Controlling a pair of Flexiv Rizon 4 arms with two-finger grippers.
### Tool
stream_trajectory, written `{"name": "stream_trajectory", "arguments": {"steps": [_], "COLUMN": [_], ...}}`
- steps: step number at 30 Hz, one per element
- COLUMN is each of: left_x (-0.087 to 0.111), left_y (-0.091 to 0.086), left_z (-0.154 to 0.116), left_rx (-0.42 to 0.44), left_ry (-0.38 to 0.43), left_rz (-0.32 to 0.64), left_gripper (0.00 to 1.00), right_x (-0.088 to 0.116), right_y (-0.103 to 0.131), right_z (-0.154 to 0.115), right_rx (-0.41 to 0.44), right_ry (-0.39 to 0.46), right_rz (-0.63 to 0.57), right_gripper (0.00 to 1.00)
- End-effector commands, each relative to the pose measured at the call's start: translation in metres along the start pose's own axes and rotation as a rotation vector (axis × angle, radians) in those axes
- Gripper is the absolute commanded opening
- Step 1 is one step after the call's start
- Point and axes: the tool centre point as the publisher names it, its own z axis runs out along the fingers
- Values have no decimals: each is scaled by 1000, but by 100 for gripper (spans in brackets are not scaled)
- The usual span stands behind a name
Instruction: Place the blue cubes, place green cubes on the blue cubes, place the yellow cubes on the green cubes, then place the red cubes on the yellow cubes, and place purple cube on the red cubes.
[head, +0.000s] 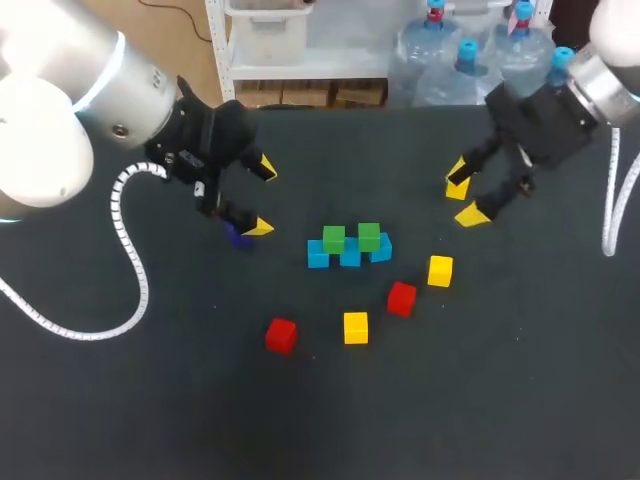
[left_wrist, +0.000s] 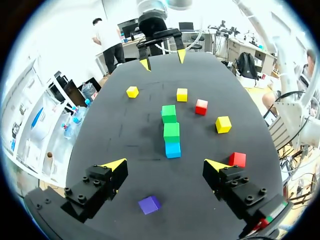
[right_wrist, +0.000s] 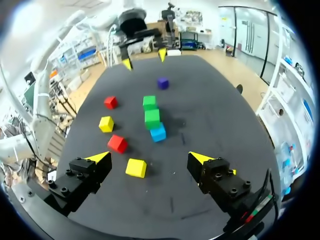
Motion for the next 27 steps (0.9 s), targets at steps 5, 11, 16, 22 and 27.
{"name": "stream_trajectory", "arguments": {"steps": [5, 11, 16, 22, 27], "left_x": [1, 1, 1, 1, 1], "left_y": [0, 0, 0, 0, 0], "left_z": [0, 0, 0, 0, 0], "left_rx": [-1, -1, -1, -1, -1], "left_ry": [-4, -4, -4, -4, -4], "left_rz": [3, 3, 3, 3, 3], "left_gripper": [100, 100, 100, 100, 100], "right_x": [0, 19, 33, 40, 42], "right_y": [12, 7, 2, 5, 12], "right_z": [30, 36, 40, 53, 65], "right_rx": [-5, -20, -29, -31, -8], "right_ry": [278, 337, 373, 395, 433], "right_rz": [14, -5, -3, 9, 54], "right_gripper": [100, 100, 100, 100, 100]}}
